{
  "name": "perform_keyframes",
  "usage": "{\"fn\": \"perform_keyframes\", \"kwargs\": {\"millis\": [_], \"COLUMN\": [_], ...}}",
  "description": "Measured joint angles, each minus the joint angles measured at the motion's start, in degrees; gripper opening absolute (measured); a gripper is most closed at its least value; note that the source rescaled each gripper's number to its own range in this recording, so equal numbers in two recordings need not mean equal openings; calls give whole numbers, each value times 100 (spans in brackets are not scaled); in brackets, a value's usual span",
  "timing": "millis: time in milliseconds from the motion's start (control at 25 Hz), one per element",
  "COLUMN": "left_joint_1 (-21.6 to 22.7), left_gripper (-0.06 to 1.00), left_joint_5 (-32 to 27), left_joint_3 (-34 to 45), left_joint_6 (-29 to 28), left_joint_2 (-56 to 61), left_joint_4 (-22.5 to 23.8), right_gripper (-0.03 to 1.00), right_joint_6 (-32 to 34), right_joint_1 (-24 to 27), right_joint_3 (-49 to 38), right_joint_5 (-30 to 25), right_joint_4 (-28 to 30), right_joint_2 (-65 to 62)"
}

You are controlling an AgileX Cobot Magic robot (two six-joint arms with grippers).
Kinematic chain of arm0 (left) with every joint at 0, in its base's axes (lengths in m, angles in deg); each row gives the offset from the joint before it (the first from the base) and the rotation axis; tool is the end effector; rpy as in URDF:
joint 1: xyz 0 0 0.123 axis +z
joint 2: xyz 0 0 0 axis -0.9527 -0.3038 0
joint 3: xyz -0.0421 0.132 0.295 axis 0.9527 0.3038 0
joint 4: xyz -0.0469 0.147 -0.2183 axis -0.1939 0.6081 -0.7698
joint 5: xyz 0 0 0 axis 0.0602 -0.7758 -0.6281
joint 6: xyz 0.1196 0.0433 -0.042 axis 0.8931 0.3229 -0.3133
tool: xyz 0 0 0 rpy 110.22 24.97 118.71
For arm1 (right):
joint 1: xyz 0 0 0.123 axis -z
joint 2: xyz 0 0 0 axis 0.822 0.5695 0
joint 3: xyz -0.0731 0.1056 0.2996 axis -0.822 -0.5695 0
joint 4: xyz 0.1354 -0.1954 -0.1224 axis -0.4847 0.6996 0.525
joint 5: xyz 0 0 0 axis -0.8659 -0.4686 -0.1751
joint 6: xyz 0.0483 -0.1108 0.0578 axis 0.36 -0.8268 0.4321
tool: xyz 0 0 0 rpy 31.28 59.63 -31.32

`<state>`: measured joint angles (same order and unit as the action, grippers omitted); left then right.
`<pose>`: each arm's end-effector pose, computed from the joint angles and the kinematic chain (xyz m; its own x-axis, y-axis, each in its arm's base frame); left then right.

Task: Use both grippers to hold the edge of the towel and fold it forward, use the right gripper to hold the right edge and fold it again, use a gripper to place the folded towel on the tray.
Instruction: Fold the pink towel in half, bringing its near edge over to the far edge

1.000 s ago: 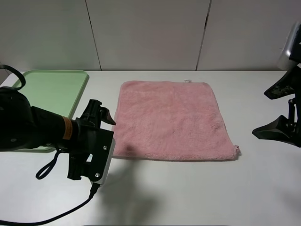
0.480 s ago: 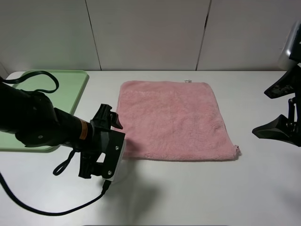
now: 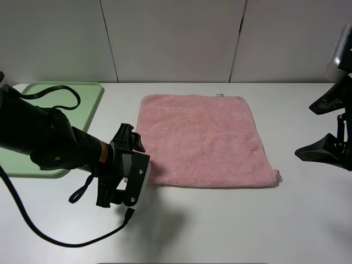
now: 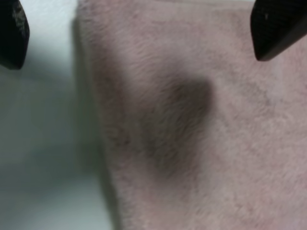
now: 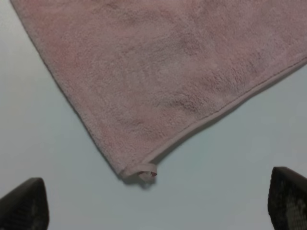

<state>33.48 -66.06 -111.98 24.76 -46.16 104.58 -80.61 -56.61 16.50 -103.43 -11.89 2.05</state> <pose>0.2498 -0.2119 0.0862 0.4155 0.8810 -0.2262 0.8193 -0.2545 0.5137 0.2066 0.0432 0.2567 -0.3228 -0.8172 -0.4775 -0.8189 0.4940 -0.2920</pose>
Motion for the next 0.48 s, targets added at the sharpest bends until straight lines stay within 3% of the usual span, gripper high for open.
{"fn": "perform_keyframes", "kwargs": {"millis": [160, 480], "left_joint_1": [234, 260], "left_gripper": [92, 91], "left_joint_5": [-23, -62], "left_joint_3": [-20, -26], "left_joint_6": [-5, -5], "left_joint_2": [-6, -6], "left_joint_4": [-12, -18], "right_gripper": [100, 100], "right_joint_6": [0, 0], "right_joint_1": [0, 0], "right_joint_3": [0, 0], "right_joint_5": [0, 16], "right_joint_4": [0, 0], "right_joint_2": [0, 0]}}
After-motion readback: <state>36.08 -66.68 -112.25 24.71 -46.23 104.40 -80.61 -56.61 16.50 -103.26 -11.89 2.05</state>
